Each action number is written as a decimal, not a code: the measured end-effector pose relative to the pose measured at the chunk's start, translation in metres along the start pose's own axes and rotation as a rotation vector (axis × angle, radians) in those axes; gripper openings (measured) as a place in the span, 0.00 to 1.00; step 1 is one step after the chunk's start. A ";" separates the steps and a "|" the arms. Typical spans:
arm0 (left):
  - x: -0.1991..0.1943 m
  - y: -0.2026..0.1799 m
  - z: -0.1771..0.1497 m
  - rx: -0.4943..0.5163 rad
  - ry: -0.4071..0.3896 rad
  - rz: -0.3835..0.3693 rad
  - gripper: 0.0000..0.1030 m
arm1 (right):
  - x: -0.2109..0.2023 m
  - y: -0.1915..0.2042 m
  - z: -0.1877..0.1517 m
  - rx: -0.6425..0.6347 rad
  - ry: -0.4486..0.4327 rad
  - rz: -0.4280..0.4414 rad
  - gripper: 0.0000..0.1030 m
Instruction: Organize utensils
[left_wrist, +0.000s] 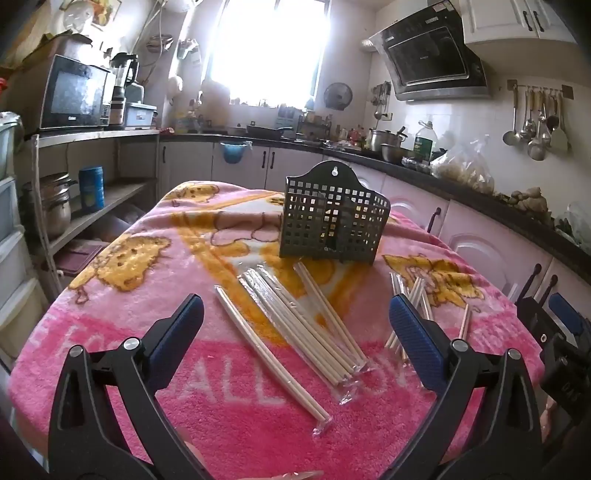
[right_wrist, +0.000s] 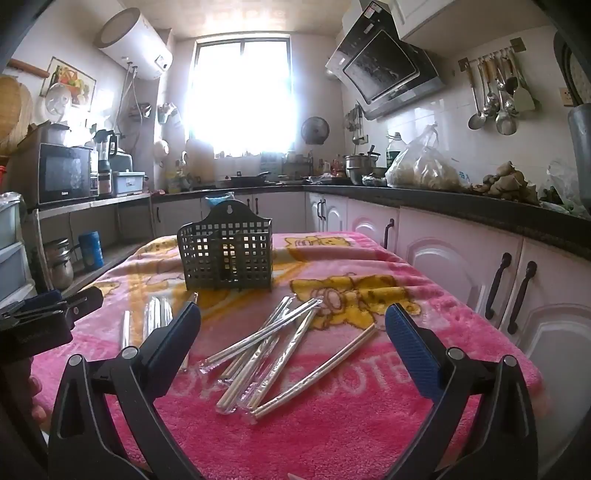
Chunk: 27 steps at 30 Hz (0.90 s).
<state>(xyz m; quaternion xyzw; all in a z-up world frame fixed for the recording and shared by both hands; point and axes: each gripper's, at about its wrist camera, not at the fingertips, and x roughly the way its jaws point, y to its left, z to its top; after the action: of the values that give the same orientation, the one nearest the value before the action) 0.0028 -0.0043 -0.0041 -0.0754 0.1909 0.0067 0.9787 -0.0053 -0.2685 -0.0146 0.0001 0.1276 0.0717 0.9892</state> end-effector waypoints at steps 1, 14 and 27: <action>0.000 0.000 0.000 0.001 0.000 0.000 0.89 | 0.000 0.000 0.000 0.001 0.000 0.000 0.94; 0.001 0.002 -0.003 0.005 0.010 -0.002 0.89 | -0.001 0.000 0.000 0.001 -0.004 0.002 0.94; 0.002 0.002 -0.003 0.005 0.011 -0.002 0.89 | -0.001 0.000 0.000 0.002 -0.002 0.004 0.94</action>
<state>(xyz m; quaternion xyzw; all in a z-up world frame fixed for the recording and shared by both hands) 0.0031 -0.0028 -0.0077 -0.0731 0.1963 0.0049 0.9778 -0.0065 -0.2683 -0.0141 0.0016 0.1269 0.0737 0.9892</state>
